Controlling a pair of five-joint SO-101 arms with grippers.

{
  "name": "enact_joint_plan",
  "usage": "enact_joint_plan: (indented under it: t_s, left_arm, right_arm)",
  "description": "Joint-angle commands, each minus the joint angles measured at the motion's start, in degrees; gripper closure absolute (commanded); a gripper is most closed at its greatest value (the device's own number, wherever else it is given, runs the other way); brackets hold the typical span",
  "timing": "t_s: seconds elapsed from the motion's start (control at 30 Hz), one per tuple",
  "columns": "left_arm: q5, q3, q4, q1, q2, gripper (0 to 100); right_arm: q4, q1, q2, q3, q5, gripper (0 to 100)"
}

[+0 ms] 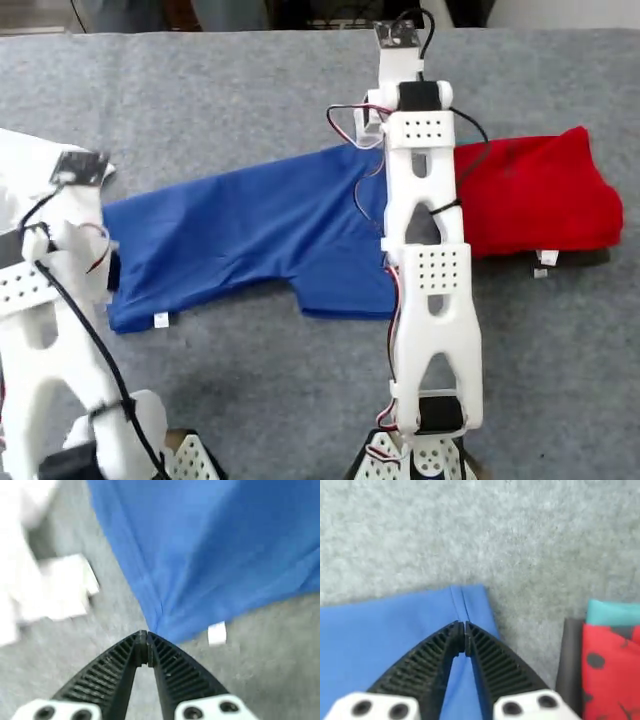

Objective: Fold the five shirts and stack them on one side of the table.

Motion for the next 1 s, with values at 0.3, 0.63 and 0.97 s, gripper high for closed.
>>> enact_joint_plan:
  t_s: [0.3, 0.63, 0.97]
  left_arm:
    - [24.1, -5.7, -31.6, 6.0, 28.3, 97]
    - [28.9, -9.0, -38.6, 1.1, 43.6, 97]
    - [31.7, -8.8, -44.3, -0.1, 43.5, 97]
  right_arm:
    - [8.3, -0.3, -0.8, -9.5, -0.3, 98.4]
    - [7.7, 0.5, -1.4, 4.1, -0.5, 98.4]
    - [4.0, 4.9, 3.0, 5.3, -0.4, 98.4]
